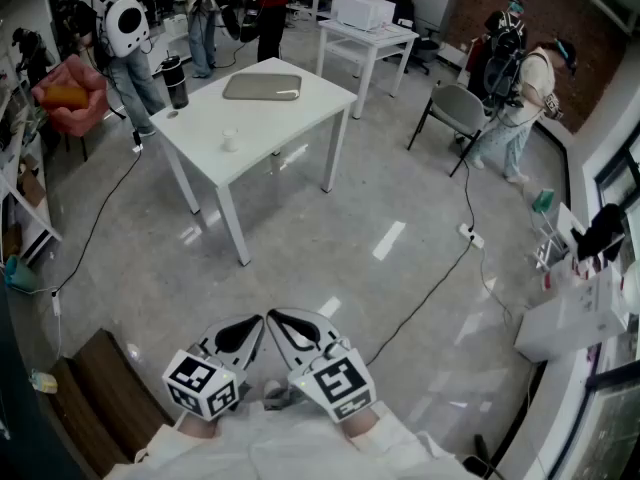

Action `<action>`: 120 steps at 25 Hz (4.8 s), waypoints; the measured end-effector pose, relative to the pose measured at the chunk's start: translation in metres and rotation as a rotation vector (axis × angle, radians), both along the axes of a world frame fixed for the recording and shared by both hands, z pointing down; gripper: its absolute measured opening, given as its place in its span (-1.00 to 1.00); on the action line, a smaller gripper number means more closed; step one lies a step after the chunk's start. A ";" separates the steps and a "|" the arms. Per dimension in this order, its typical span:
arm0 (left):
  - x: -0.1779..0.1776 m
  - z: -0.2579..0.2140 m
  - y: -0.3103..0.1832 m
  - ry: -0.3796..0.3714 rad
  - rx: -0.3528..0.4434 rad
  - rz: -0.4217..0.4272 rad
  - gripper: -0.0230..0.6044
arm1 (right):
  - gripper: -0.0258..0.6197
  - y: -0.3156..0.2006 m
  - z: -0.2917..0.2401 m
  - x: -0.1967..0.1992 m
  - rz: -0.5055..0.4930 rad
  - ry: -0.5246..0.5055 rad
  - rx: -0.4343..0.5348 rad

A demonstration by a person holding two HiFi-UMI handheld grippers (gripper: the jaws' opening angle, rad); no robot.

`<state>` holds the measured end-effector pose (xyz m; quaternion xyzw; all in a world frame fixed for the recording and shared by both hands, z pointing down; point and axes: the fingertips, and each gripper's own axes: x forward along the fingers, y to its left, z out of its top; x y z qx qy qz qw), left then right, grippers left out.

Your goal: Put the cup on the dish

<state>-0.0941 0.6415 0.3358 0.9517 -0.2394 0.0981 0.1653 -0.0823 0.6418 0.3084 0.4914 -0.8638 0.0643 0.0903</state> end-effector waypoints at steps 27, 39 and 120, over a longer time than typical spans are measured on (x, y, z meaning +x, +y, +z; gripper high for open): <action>0.024 0.022 -0.042 -0.020 -0.030 -0.073 -0.90 | -0.88 -0.030 0.018 0.035 -0.033 -0.049 0.008; 0.016 0.040 -0.129 -0.014 -0.078 -0.070 -0.91 | -0.88 -0.127 0.031 0.044 0.044 -0.079 -0.021; 0.049 0.019 -0.679 -0.005 -0.092 -0.304 -0.91 | -0.88 -0.676 0.030 0.072 -0.249 -0.086 -0.104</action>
